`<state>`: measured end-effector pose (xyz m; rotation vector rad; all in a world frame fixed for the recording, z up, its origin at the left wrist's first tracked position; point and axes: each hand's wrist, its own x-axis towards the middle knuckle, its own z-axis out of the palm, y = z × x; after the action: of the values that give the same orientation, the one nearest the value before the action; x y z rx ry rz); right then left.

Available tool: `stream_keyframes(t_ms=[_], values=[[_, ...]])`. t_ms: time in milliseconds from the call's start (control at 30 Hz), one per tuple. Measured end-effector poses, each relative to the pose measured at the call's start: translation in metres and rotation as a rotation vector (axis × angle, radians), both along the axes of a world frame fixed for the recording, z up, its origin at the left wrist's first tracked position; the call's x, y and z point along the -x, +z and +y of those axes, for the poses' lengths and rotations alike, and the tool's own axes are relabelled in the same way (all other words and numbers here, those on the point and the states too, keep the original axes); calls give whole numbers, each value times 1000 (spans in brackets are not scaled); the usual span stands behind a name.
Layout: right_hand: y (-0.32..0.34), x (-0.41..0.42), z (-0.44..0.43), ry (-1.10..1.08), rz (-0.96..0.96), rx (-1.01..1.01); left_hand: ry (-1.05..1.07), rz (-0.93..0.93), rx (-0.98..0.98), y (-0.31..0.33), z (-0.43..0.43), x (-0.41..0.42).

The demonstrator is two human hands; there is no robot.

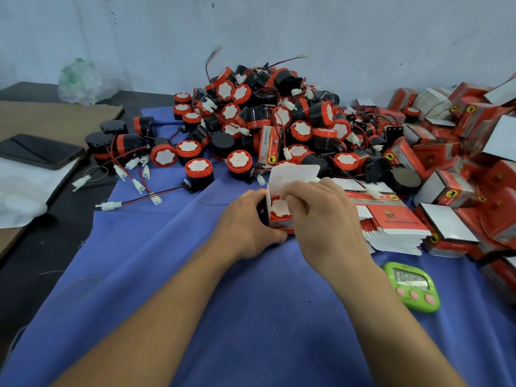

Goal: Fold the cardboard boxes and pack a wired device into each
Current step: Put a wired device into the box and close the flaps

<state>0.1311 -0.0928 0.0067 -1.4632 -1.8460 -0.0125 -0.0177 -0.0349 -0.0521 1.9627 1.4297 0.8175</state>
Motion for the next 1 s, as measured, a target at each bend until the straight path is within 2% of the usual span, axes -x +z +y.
stream_keyframes(t_ms=[133,233,300,400,467,567,667,733,900,1000], values=[[-9,16,-2,2,-168,-123,-6,77,-57,0,0,-1],[-13,31,-2,17,-168,-130,-48,191,-154,-1,1,0],[-12,28,0,-6,-109,-114,-39,167,-105,-1,0,1],[-7,12,1,-138,102,5,8,5,16,1,0,0],[-5,-1,4,-227,117,48,15,-24,43,-1,0,0],[2,-13,3,-266,-19,96,28,-24,54,0,-1,0],[9,-15,-2,-262,-359,166,17,-20,53,2,-3,0],[12,-13,-4,-229,-485,233,16,-12,46,3,-3,0],[17,-23,3,-162,-353,404,0,-12,45,5,-3,0],[13,-27,8,-115,-109,415,-13,-24,40,4,-2,1]])
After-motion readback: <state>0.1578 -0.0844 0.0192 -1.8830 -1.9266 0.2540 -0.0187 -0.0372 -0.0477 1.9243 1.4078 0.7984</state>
